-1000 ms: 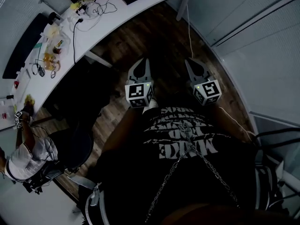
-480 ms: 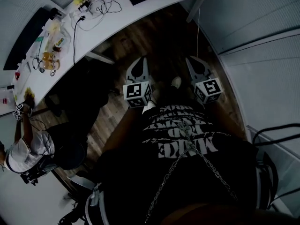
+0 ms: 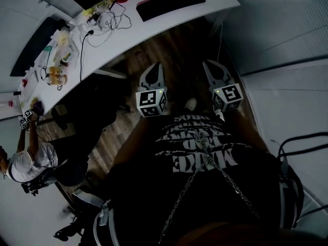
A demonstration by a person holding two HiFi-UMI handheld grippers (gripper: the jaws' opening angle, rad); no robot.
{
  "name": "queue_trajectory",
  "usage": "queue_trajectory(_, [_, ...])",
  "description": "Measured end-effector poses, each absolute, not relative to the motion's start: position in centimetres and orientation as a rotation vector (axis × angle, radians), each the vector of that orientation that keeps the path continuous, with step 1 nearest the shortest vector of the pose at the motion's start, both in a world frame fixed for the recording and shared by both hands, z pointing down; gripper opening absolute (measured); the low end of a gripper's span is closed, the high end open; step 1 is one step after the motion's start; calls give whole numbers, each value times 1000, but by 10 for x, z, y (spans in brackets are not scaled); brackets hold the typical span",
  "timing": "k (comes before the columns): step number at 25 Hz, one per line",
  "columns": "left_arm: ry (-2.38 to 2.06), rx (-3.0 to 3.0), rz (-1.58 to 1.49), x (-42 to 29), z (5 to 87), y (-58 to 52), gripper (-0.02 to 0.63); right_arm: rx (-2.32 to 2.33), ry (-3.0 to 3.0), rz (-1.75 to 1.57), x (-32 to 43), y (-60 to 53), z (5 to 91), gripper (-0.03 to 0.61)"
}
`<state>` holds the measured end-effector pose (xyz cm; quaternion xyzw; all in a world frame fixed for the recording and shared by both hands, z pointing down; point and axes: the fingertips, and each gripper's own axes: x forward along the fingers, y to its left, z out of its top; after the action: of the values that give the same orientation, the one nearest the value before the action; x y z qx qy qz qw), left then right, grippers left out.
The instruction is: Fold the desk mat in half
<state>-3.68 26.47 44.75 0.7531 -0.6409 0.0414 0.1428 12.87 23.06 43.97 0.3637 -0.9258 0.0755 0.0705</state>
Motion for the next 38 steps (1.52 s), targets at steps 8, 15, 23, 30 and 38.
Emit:
queue_trajectory(8, [-1909,2146,115,-30,446,296,5,1082,-2832,256,146,258,447,-2])
queue_trajectory(15, [-1896,2121,128,-34,462,269,5,1065,-2827,290,139,232,460,-2])
queue_trajectory(23, [-1797,2132,107,-44,480,186,5,1125,-2748,282,134,168,470,-2])
queue_trajectory(30, [-1735,2192,78,-70,465,80,5,1230,-2705,262,115,80,451,-2])
queue_trajectory(38, [-1698,2149,59,-127,467,3,5,1236,-2659,279,58,1,447,-1])
